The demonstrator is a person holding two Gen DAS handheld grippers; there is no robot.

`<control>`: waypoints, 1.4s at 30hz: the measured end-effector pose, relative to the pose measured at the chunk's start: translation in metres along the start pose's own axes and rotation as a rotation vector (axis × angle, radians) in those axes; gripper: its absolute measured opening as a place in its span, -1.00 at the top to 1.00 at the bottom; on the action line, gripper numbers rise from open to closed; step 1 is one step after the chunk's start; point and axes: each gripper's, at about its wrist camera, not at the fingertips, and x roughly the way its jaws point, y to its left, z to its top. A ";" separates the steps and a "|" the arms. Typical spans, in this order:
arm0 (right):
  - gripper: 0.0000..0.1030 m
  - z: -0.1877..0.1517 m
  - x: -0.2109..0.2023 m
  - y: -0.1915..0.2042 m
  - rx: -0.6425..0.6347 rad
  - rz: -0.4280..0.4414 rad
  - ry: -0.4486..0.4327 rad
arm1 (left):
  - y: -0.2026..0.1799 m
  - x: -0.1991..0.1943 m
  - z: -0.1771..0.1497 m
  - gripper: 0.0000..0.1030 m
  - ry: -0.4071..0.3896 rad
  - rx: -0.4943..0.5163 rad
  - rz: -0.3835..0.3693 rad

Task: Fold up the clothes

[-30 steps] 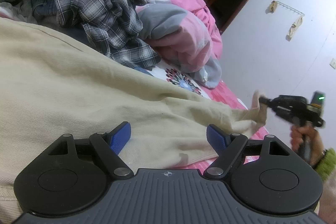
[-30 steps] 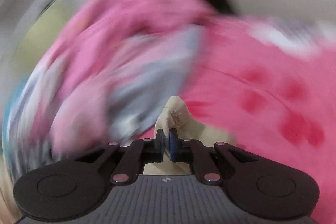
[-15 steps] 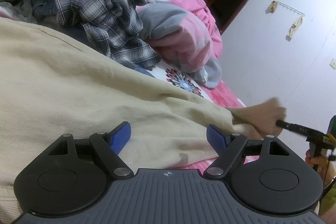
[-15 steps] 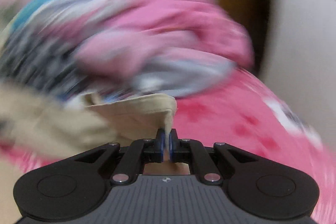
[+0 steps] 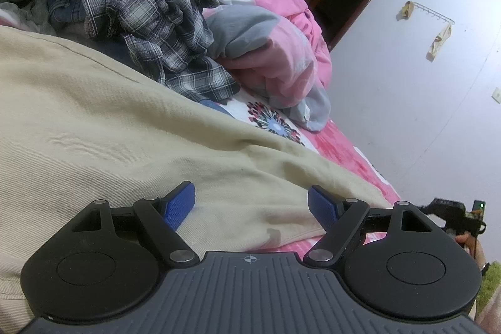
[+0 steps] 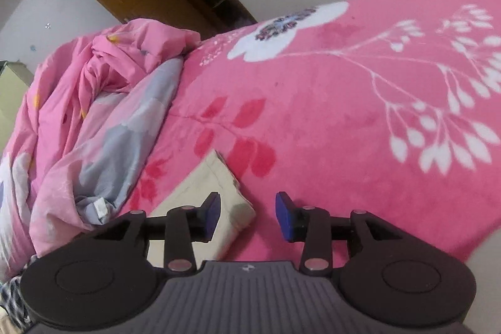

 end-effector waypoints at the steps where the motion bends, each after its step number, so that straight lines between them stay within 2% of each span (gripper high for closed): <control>1: 0.17 0.000 0.002 0.005 -0.007 0.004 0.000 | 0.000 0.000 0.000 -0.56 0.000 0.000 0.000; 5: 0.10 0.005 0.020 0.026 -0.064 -0.001 0.039 | 0.000 0.000 0.000 -0.56 0.000 0.000 -0.001; 10: 0.09 0.023 0.080 0.052 -0.171 -0.048 0.141 | 0.000 -0.001 0.000 -0.56 -0.001 -0.002 -0.003; 12: -0.05 0.026 0.103 0.060 -0.212 -0.067 0.208 | 0.000 -0.001 0.000 -0.56 -0.002 -0.003 -0.005; 14: -0.05 0.026 0.110 0.072 -0.279 -0.078 0.241 | 0.000 -0.001 0.000 -0.57 -0.002 -0.003 -0.006; 15: 0.06 0.027 0.114 0.078 -0.312 -0.083 0.257 | 0.000 0.000 0.000 -0.57 -0.001 -0.002 -0.005; 16: 0.60 0.027 0.116 0.085 -0.343 -0.085 0.262 | 0.000 0.000 0.000 -0.57 -0.001 -0.002 -0.005; 17: 0.68 0.027 0.112 0.092 -0.367 -0.081 0.247 | 0.000 0.000 0.000 -0.57 -0.001 -0.003 -0.005; 21: 0.73 0.025 0.100 0.120 -0.464 -0.065 0.185 | 0.000 0.000 0.000 -0.57 -0.003 -0.003 -0.006; 25: 0.73 0.028 0.093 0.151 -0.553 -0.012 0.047 | 0.000 0.000 0.000 -0.57 -0.002 -0.004 -0.006; 27: 0.73 0.030 0.107 0.159 -0.544 -0.004 0.027 | 0.001 0.000 -0.001 -0.57 -0.003 -0.005 -0.008; 29: 0.72 0.028 0.132 0.158 -0.525 -0.040 0.035 | 0.001 -0.001 -0.001 -0.57 -0.003 -0.006 -0.009; 33: 0.64 0.019 0.182 0.137 -0.449 -0.144 0.116 | 0.002 -0.001 0.000 -0.57 -0.004 -0.011 -0.014; 35: 0.55 0.021 0.179 0.129 -0.401 -0.118 0.093 | 0.002 0.000 0.000 -0.57 -0.004 -0.012 -0.015; 38: 0.34 0.037 0.153 0.118 -0.303 -0.092 0.056 | 0.002 -0.001 0.000 -0.58 -0.004 -0.012 -0.015; 42: 0.27 0.060 0.091 0.082 -0.072 0.043 0.005 | 0.002 -0.001 0.000 -0.58 -0.003 -0.012 -0.015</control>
